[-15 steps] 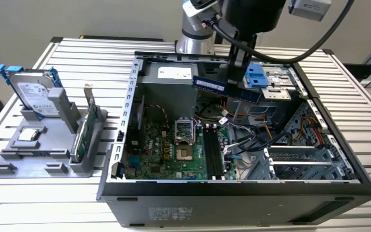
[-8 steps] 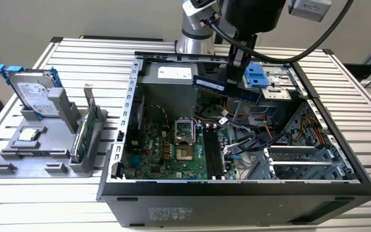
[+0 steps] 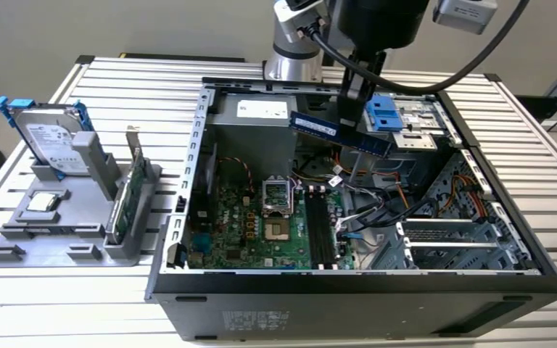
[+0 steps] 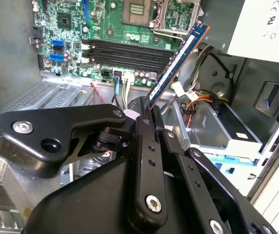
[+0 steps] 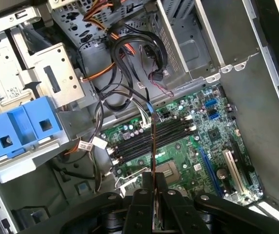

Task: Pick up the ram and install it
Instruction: 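Insert the ram into the slot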

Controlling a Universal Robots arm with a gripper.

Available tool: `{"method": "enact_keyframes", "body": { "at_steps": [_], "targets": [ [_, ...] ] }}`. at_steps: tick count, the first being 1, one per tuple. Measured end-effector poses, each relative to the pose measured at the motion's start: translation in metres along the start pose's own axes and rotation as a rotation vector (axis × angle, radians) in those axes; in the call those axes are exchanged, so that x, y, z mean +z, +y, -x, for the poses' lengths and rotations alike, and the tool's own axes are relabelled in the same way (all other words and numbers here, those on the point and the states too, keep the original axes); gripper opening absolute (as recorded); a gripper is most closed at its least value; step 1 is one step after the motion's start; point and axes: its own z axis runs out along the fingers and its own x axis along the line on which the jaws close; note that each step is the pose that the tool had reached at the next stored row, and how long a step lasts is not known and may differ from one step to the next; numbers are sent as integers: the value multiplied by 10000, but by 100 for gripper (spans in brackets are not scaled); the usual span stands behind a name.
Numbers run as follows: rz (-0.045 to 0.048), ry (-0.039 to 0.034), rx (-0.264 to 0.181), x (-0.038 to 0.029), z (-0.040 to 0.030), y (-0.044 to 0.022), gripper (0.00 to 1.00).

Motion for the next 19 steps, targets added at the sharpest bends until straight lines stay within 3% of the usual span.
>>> {"method": "enact_keyframes", "body": {
  "at_steps": [19],
  "targets": [
    [-60,-22,915,0,0,0,0]
  ]
}}
